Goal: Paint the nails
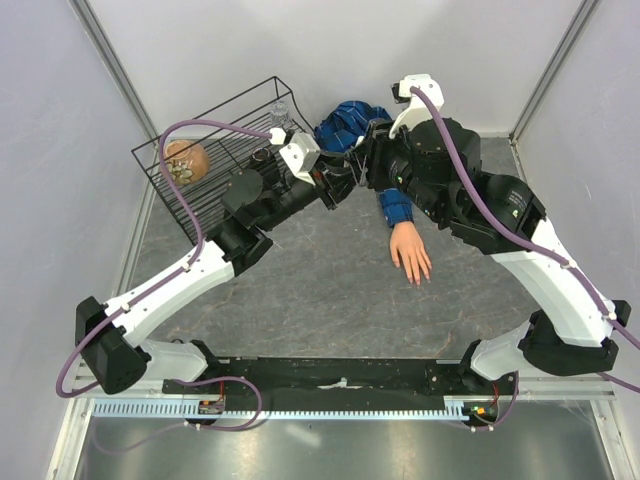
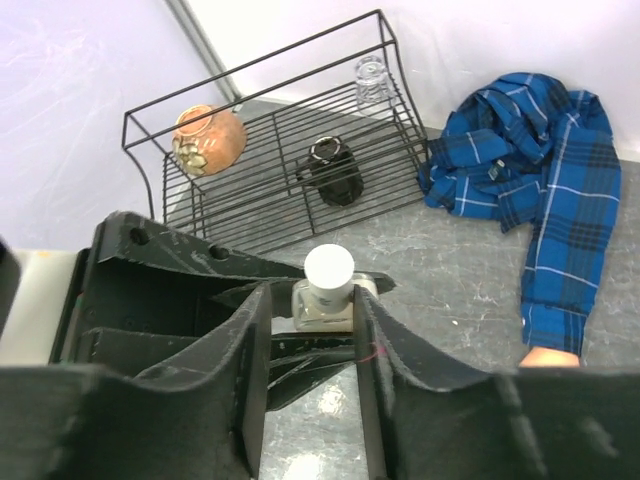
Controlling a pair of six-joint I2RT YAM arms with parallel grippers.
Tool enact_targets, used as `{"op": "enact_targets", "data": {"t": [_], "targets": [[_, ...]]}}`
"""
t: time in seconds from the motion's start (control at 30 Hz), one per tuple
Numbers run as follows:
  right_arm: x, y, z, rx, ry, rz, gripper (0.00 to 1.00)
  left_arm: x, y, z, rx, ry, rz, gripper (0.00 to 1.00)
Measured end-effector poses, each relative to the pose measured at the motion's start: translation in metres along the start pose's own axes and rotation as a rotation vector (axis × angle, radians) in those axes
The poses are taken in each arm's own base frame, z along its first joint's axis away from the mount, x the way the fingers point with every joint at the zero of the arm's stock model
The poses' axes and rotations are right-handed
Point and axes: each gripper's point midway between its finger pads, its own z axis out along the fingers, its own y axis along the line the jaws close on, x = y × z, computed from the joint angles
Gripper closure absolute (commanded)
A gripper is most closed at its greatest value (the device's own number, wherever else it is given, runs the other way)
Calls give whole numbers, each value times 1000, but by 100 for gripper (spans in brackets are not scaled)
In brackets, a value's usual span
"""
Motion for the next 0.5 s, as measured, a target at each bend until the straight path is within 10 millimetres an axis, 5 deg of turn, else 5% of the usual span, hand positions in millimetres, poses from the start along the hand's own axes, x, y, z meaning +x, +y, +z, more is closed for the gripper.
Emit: {"op": "enact_targets", "data": {"t": [0.33, 0.5], "targets": [[3, 4, -10, -47, 20, -36, 6, -7, -5, -6, 9, 0, -31, 98], [-2, 1, -38, -132, 16, -123, 3, -28, -19, -18, 61, -26, -86, 98]]}}
